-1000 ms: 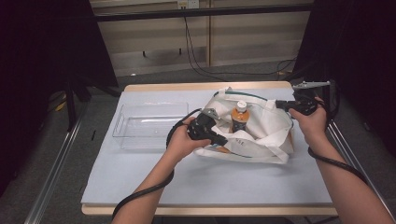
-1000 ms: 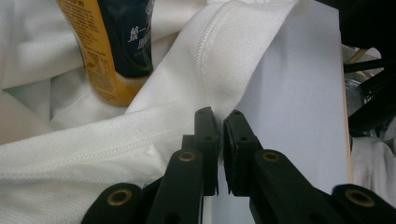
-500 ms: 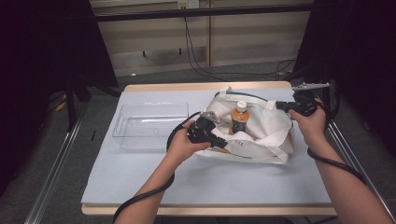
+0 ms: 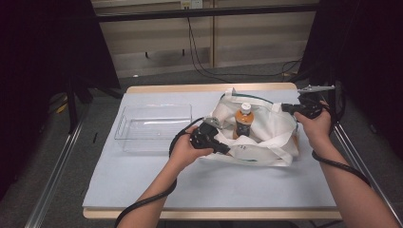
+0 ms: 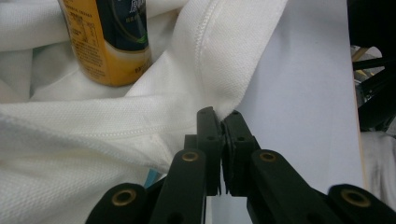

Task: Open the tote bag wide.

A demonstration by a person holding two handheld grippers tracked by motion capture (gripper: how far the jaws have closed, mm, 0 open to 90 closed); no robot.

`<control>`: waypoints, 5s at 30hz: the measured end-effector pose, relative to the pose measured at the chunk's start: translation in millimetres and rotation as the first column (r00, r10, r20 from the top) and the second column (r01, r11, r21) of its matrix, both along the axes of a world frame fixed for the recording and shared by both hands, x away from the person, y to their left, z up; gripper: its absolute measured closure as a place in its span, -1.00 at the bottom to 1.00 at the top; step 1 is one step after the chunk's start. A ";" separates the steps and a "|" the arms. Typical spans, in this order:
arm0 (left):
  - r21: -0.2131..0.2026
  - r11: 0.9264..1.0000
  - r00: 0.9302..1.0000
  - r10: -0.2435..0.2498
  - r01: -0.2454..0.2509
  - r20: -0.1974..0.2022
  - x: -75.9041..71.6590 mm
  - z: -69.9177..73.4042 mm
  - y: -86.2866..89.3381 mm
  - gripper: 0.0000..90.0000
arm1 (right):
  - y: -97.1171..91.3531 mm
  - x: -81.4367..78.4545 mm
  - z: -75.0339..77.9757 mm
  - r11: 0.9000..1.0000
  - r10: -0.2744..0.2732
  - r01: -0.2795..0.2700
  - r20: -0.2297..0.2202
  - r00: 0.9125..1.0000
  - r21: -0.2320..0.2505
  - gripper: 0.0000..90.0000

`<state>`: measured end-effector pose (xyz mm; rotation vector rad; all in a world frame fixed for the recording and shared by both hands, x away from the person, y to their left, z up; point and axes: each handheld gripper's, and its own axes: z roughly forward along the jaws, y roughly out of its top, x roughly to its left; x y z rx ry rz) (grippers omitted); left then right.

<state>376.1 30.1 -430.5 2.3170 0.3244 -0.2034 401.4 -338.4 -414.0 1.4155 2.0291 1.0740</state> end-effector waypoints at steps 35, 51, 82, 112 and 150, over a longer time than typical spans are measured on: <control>-0.003 1.000 1.000 0.014 -0.014 0.020 -6.5 -17.6 4.2 0.96 | -5.8 2.9 -14.0 1.000 -0.011 0.011 0.005 1.000 0.010 0.97; -0.010 0.999 0.999 0.036 -0.036 0.017 -8.3 -26.4 4.2 0.97 | -6.3 2.8 -24.4 1.000 -0.023 0.023 0.005 1.000 0.004 0.97; -0.084 0.993 0.996 0.083 -0.086 -0.039 -3.9 14.8 11.1 0.42 | 1.8 -2.5 9.4 1.000 0.008 -0.009 0.070 0.998 0.013 0.46; -0.122 0.969 0.977 0.213 -0.213 -0.012 5.4 7.3 -8.2 0.82 | 25.2 -2.9 1.2 0.988 0.152 -0.151 0.031 0.988 -0.036 1.00; -0.011 0.986 0.986 0.164 -0.164 -0.003 -0.1 -33.9 -23.3 1.00 | 33.9 -0.6 -27.5 0.989 0.135 -0.136 -0.009 0.991 -0.066 1.00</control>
